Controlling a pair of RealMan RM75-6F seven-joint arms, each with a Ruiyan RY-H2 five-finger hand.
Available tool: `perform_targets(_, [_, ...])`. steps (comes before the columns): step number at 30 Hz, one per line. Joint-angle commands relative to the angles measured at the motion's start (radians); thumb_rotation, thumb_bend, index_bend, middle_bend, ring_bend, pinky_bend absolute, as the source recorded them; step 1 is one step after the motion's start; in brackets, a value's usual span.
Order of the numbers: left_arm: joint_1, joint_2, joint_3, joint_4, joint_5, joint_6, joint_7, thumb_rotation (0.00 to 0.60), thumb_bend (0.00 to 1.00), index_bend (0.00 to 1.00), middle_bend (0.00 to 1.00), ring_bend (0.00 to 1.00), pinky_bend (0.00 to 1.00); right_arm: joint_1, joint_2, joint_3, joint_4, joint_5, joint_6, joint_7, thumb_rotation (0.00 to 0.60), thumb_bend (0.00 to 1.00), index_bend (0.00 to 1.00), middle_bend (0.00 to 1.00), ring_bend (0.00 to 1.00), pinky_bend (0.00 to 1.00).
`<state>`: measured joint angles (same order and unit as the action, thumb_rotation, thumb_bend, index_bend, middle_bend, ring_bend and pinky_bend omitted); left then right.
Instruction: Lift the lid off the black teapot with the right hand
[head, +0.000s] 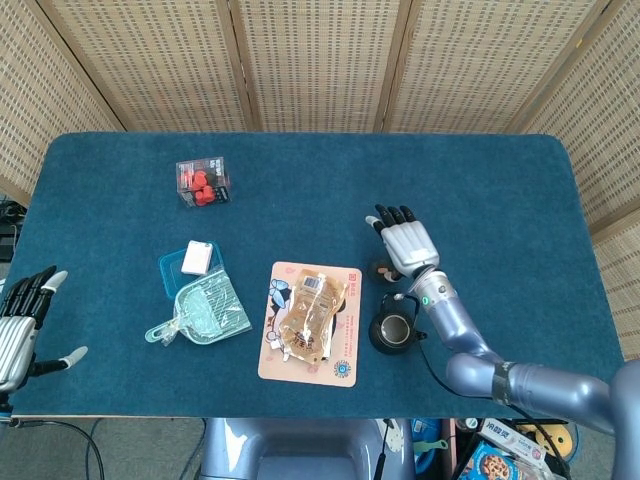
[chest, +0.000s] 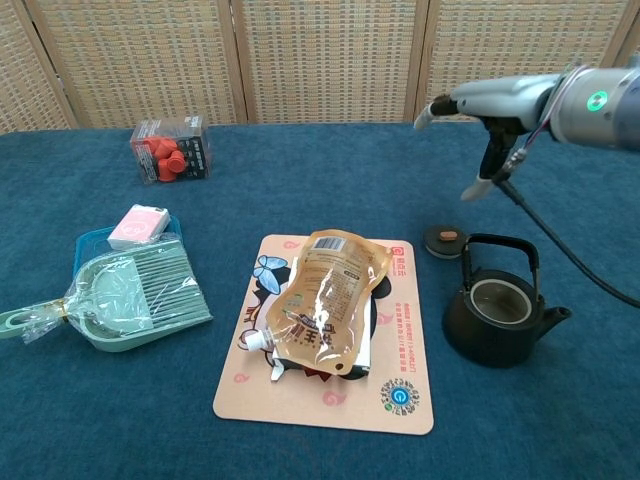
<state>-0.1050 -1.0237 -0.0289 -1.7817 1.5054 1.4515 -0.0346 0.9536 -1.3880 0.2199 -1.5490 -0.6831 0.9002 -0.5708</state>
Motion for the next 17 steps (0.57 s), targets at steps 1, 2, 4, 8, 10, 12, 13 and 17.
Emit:
perform_targets(1, [0.001, -0.002, 0.002, 0.001, 0.004, 0.002, 0.003, 0.600, 0.17, 0.00, 0.00, 0.00, 0.00, -0.110, 0.174, -0.004, -0.170, -0.204, 0.103, 0.113, 0.600, 0.00, 0.06, 0.00, 0.00, 0.00])
perform_targets(2, [0.002, -0.004, 0.002, 0.002, 0.004, 0.005, 0.010, 0.600, 0.17, 0.00, 0.00, 0.00, 0.00, -0.156, 0.228, -0.025, -0.217, -0.281, 0.153, 0.137, 0.600, 0.00, 0.06, 0.00, 0.00, 0.00])
perform_targets(4, [0.008, -0.010, -0.002, 0.003, -0.002, 0.020, 0.046, 0.600, 0.17, 0.00, 0.00, 0.00, 0.00, -0.248, 0.299, -0.075, -0.269, -0.439, 0.245, 0.209, 0.600, 0.00, 0.06, 0.00, 0.00, 0.00])
perform_targets(8, [0.017, -0.017, -0.002, -0.008, 0.000, 0.038, 0.069, 0.600, 0.17, 0.00, 0.00, 0.00, 0.00, -0.417, 0.340, -0.183, -0.254, -0.687, 0.436, 0.354, 0.600, 0.00, 0.02, 0.00, 0.00, 0.00])
perform_targets(10, [0.019, -0.015, 0.000, -0.011, 0.004, 0.040, 0.070, 0.600, 0.17, 0.00, 0.00, 0.00, 0.00, -0.481, 0.335, -0.221, -0.219, -0.761, 0.512, 0.406, 0.600, 0.00, 0.00, 0.00, 0.00, 0.00])
perform_targets(12, [0.021, -0.014, 0.003, -0.013, 0.008, 0.041, 0.070, 0.600, 0.17, 0.00, 0.00, 0.00, 0.00, -0.531, 0.321, -0.244, -0.186, -0.806, 0.575, 0.449, 0.600, 0.00, 0.00, 0.00, 0.00, 0.00])
perform_targets(13, [0.021, -0.014, 0.004, -0.013, 0.012, 0.043, 0.070, 0.600, 0.17, 0.00, 0.00, 0.00, 0.00, -0.558, 0.309, -0.254, -0.164, -0.830, 0.610, 0.476, 0.600, 0.00, 0.00, 0.00, 0.00, 0.00])
perform_targets(17, [0.023, -0.013, 0.007, -0.015, 0.027, 0.049, 0.068, 0.600, 0.17, 0.00, 0.00, 0.00, 0.00, -0.632, 0.264, -0.276, -0.088, -0.883, 0.703, 0.535, 0.600, 0.00, 0.00, 0.00, 0.00, 0.00])
